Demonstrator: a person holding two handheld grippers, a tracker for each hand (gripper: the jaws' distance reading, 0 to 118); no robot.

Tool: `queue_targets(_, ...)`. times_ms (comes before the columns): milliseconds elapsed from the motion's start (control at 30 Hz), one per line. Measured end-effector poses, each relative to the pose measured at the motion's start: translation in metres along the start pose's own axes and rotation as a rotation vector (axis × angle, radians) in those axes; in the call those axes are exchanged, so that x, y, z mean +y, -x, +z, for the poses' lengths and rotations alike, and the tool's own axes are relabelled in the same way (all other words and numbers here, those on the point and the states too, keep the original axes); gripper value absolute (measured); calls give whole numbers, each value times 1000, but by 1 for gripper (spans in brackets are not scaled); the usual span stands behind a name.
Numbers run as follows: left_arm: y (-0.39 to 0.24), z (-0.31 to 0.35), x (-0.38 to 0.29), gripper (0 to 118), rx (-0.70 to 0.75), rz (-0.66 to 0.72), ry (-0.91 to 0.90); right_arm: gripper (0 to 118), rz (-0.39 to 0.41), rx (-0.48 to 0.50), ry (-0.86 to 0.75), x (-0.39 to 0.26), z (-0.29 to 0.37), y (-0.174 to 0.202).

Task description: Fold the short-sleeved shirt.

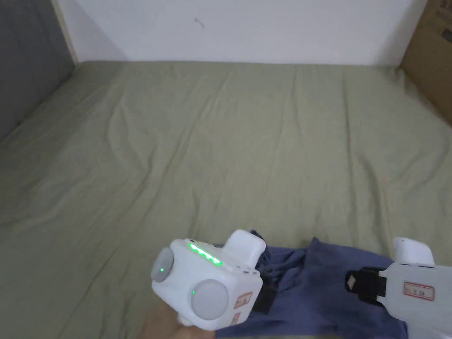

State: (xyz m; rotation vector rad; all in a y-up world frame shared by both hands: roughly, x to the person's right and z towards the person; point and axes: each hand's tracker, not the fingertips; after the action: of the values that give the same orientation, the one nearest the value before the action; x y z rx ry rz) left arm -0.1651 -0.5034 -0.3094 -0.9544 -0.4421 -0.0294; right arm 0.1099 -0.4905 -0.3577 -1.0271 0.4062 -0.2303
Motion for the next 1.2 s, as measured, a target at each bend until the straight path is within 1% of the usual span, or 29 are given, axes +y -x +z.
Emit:
queue_targets(33, -4, -8, -3, 88, 4, 18, 27, 0, -13, -4, -1, -1, 1, -5)
queue_targets(67, -4, -11, -6, 93, 0, 42, 29, 0, -25, -6, -2, -2, 2, -10)
queue_targets(233, 32, 19, -15, 92, -81, 232, -61, 0, -80, -12, -12, -5, 2, -26)
queue_targets(267, 42, 28, -16, 88, -78, 277, -90, 0, -82, -11, -12, -6, 2, -27)
queue_targets(300, 52, 39, -18, 71, -76, 331, -141, 0, -80, -7, -12, -7, 2, -26)
queue_targets(333, 64, 49, -21, 45, -88, 385, -196, 0, -76, -5, -12, -7, 2, -25)
queue_targets(367, 74, 57, -24, 13, -90, 434, -234, 0, -71, -3, -12, -7, 1, -24)
queue_targets(400, 85, 60, -27, 0, -98, 488, -256, 0, -63, -1, -11, -8, 0, -23)
queue_targets(433, 94, 60, -30, 0, -56, 529, -242, 0, -57, 2, -12, -8, -1, -21)
queue_targets(500, 101, 52, -34, 0, 6, 542, -209, 0, -53, 7, -11, -7, -3, -19)
queue_targets(567, 101, 42, -39, 0, -3, 550, -168, 0, -56, 20, -13, -7, -4, -18)
queue_targets(667, 84, 19, -44, 0, -85, 541, -93, 0, -55, 28, -13, -7, -4, -17)
queue_targets(900, 20, -22, -37, 0, -181, 379, 23, 0, -60, 17, -8, -9, -2, -20)
queue_targets(967, 11, -28, -33, 0, -142, 349, 28, 0, -65, 12, -7, -10, -1, -21)
queue_targets(1033, 8, -25, -29, 0, -141, 351, 24, 0, -75, 12, -10, -10, 0, -22)
queue_targets(1200, 9, -11, -25, 0, -219, 360, -14, 0, -78, 20, -18, -9, 3, -17)
